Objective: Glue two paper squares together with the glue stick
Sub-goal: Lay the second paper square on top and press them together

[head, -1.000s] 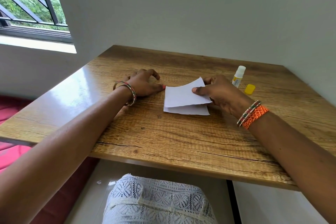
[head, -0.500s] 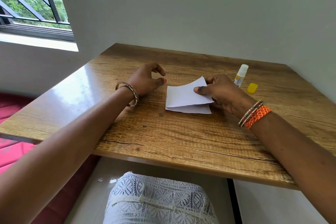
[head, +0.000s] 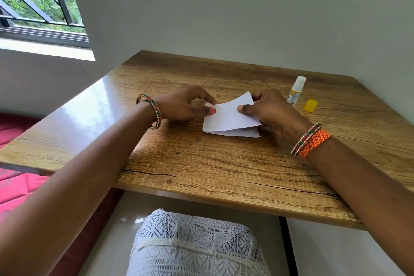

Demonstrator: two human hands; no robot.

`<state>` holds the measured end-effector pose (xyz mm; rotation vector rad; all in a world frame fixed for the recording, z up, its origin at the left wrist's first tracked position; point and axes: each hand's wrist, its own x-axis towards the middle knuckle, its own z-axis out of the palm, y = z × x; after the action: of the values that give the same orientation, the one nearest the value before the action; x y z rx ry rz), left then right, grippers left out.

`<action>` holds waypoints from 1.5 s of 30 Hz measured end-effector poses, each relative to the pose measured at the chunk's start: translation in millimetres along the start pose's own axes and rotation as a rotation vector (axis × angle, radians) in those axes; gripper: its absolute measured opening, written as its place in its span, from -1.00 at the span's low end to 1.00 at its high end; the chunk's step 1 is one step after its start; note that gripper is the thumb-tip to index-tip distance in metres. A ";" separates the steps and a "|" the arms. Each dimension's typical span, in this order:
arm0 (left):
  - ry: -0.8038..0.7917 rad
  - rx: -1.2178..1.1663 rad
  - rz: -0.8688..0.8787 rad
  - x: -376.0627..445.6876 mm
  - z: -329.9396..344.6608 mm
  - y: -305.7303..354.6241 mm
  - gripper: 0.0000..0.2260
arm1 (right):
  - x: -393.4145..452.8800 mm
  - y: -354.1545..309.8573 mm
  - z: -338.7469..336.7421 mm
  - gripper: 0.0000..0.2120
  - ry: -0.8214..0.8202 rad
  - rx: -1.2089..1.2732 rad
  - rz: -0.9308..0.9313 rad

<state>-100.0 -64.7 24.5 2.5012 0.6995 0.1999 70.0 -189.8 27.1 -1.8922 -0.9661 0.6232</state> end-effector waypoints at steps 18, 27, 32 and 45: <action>-0.115 0.228 -0.126 -7.6 2.4 5.8 -0.52 | -1.4 4.9 0.1 -0.65 0.094 -0.129 -0.125; -0.114 0.240 -0.129 -11.4 3.5 11.1 -0.52 | -4.6 10.4 -5.2 -0.65 0.193 -0.482 -0.277; -0.113 0.242 -0.125 -12.8 4.0 11.1 -0.53 | -7.5 12.8 -0.5 -0.63 0.237 -0.606 -0.392; -0.155 0.285 -0.118 -11.1 4.9 7.7 -0.43 | -8.7 15.6 2.5 -0.63 0.253 -0.665 -0.472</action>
<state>-104.7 -78.2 24.4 2.6945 0.8578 -0.1456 68.9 -200.4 12.5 -2.1111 -1.5028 -0.2503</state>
